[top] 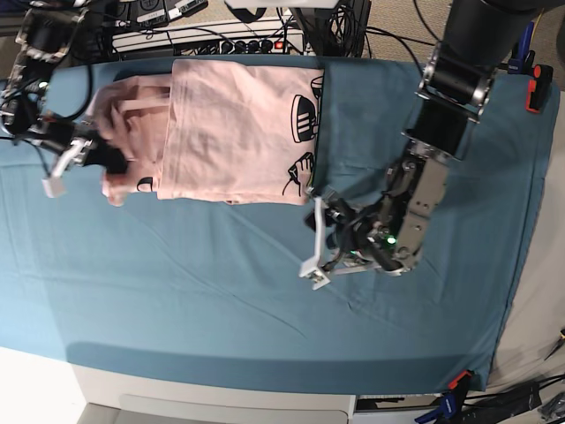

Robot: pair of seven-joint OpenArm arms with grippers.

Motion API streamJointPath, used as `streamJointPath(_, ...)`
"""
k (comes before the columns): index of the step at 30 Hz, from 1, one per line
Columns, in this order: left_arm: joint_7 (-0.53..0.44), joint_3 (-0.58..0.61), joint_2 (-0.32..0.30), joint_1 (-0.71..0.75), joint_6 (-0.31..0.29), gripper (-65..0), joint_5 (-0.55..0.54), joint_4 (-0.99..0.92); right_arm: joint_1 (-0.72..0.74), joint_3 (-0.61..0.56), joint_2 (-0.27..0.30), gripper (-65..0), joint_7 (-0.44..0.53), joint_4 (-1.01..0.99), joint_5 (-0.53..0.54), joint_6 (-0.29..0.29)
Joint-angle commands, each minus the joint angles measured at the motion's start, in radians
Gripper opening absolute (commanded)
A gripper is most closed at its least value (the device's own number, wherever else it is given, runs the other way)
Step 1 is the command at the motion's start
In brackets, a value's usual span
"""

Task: Fold the T-shirt properly
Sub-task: 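Fold the collar end over the stack with the right gripper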

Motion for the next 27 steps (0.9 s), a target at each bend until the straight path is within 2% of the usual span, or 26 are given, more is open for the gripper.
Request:
streamJointPath(1,-0.008,-0.004,-0.010,-0.031,0.003,-34.6,-0.010,0.016,-0.006,0.008,-0.002,-65.0,0.012,0.082,0.046,0.006)
streamJointPath(6,-0.008,-0.033,-0.055,-0.031,0.003,-34.6,-0.014,0.016,-0.101,0.006,-0.167,-65.0,0.012,0.411,0.046,0.030)
streamJointPath(10,-0.009,-0.097,-0.066,-0.031,0.002,-34.6,-0.023,0.016,-0.158,0.000,-0.310,-65.0,0.012,0.548,0.035,0.030)
streamJointPath(14,-0.008,-0.148,-0.089,-0.031,-0.009,-34.6,-0.064,0.016,-0.169,-0.065,-0.408,-65.0,0.012,0.568,-0.115,0.030)
streamJointPath(17,-0.008,-0.178,-0.103,-0.031,-0.009,-34.6,-0.071,0.016,-0.167,-0.147,-0.443,-65.0,0.012,0.568,-0.273,0.030)
streamJointPath(21,-0.008,-0.187,-0.124,-0.031,-0.009,-34.6,-0.077,0.016,-0.164,-0.241,-0.467,-65.0,0.169,0.568,-0.447,0.030)
streamJointPath(27,-0.008,-0.187,-0.137,-0.031,-0.009,-34.6,-0.079,0.016,-0.158,-0.338,-0.473,-65.0,0.291,0.568,-0.634,0.018)
